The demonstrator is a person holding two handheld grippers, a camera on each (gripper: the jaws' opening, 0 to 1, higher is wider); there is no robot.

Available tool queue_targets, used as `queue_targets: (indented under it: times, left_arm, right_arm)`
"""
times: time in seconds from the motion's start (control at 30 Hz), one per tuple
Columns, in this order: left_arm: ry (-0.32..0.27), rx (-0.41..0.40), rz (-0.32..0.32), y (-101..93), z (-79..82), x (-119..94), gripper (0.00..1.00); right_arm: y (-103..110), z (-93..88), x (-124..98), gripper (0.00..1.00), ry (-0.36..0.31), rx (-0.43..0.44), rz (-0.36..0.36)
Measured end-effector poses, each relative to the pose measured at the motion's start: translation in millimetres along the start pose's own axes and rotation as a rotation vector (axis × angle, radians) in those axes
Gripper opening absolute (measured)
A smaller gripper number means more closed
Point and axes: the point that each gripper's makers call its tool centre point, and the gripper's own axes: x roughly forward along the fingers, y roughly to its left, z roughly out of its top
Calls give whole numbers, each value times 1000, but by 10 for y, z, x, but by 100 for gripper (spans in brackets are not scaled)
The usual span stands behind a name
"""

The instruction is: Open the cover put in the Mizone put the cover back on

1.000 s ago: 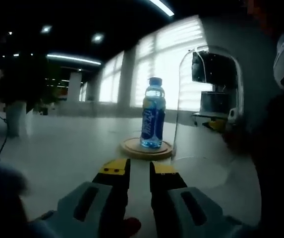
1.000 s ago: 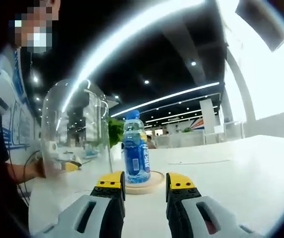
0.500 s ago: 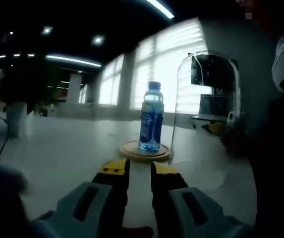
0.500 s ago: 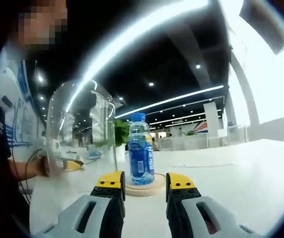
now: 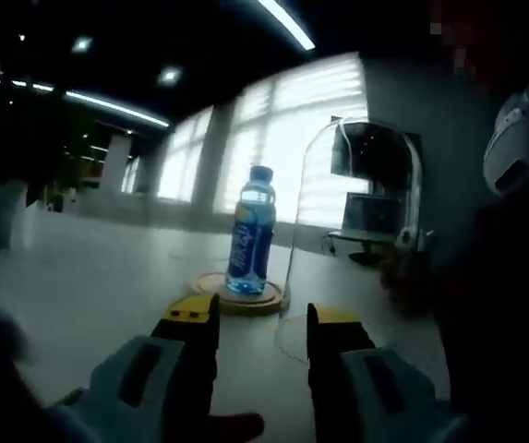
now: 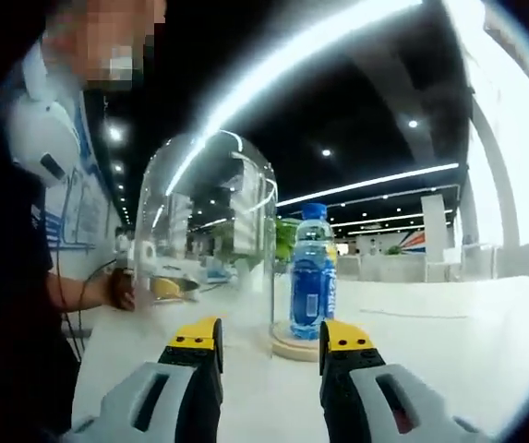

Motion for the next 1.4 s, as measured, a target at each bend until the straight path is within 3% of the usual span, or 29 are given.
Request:
queue_targets:
  times: [0.2,0.5,0.7,0.97,1.1,1.4]
  left_arm:
    - [-25,-24,-66,-84,61,4,39]
    - [16,4,-203,-415,53,126,52]
    - [15,20,-254,-503,112,255,55]
    - [3,8,-289,-577,147,315,56]
    - [33,23,-334,-678,103,332,55]
    - [92,-31,-387,-762,89,450,54]
  right_arm:
    - [20,57,-10,39,-23,15,14]
    - [145,139,-16,44,-62,56,84]
    - [273,138,7,52,-60,68,142]
    - [315,78,27,52,-23,110,184]
    - [357,23,60,47,11,103,202]
    - [325,114,145,48,21,107,231]
